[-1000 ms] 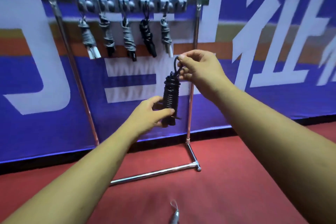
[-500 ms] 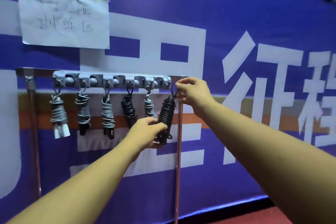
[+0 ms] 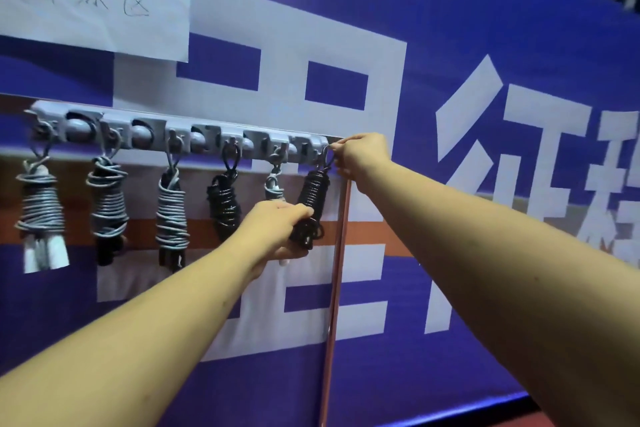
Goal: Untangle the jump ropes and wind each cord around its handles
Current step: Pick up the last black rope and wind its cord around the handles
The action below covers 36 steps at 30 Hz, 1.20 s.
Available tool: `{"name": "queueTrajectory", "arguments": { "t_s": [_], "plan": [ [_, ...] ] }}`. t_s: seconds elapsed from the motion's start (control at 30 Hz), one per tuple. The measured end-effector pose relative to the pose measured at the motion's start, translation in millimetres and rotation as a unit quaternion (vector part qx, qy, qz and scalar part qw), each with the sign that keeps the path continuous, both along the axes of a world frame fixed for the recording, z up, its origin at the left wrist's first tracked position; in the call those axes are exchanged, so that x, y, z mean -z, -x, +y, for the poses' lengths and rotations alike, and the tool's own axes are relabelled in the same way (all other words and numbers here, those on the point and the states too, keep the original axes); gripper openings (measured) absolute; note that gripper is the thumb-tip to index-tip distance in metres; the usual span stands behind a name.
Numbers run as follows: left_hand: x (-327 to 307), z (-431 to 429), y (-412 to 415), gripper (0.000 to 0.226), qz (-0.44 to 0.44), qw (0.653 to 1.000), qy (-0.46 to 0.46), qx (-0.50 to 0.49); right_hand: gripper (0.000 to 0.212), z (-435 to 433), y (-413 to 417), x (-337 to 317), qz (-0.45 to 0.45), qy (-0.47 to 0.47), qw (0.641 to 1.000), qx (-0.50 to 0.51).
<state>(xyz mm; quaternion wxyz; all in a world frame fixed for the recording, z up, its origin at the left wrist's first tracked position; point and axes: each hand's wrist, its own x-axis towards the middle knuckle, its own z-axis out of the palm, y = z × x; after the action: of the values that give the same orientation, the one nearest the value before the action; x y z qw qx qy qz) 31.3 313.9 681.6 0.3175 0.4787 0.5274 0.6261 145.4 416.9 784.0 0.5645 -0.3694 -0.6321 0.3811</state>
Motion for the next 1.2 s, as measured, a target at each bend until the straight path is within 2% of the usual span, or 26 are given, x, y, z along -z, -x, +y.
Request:
{"name": "queueTrajectory", "arguments": {
  "t_s": [0.07,0.13,0.3,0.43,0.57,0.63,0.73,0.83,0.93,1.03,1.1,1.2],
  "plan": [
    [6.5,6.2,4.6,0.018,-0.005,1.0,0.013,-0.001,0.013,6.5,3.7,5.7,-0.002,0.023,1.0,-0.011],
    [15.3,10.5,8.5,0.017,-0.013,1.0,0.023,-0.003,0.019,11.4,8.0,13.8,0.007,0.03,0.999,-0.018],
    [17.7,9.2,13.7,0.01,0.039,0.999,-0.022,0.007,0.023,17.0,10.0,15.7,-0.009,-0.046,0.999,0.011],
    [2.3,10.5,13.1,0.011,0.023,0.999,-0.042,-0.002,0.019,18.1,11.0,2.1,0.0,-0.066,0.997,0.033],
    [2.5,17.3,9.1,0.012,-0.008,1.0,0.007,-0.008,0.006,27.5,20.7,4.0,-0.038,-0.028,0.997,0.056],
    [12.7,18.8,8.8,0.015,-0.017,1.0,0.024,0.01,0.006,25.2,19.7,15.0,-0.032,-0.01,0.999,0.028],
    [32.0,17.6,10.6,0.022,-0.06,0.997,0.024,0.028,0.02,14.8,12.3,37.9,0.011,0.016,1.0,-0.023],
    [62.5,8.5,8.6,0.033,-0.061,0.995,0.069,0.028,0.024,11.1,2.6,82.4,-0.006,0.017,1.0,0.018],
    [123.5,-4.3,2.4,0.022,-0.023,0.986,0.162,0.039,0.022,0.7,-8.4,162.4,-0.021,0.078,0.996,0.039],
    [197.3,-22.2,-1.0,0.013,0.019,0.967,0.248,0.047,0.027,-17.3,-23.6,253.4,-0.023,0.166,0.985,0.04],
    [263.0,-41.9,-8.4,0.012,0.018,0.945,0.322,0.055,0.029,-33.2,-36.1,330.1,-0.065,0.229,0.97,0.04],
    [329.1,-69.6,-12.7,0.008,0.014,0.923,0.378,0.066,0.028,-62.3,-52.9,410.8,-0.106,0.311,0.943,0.05]
  ]
}}
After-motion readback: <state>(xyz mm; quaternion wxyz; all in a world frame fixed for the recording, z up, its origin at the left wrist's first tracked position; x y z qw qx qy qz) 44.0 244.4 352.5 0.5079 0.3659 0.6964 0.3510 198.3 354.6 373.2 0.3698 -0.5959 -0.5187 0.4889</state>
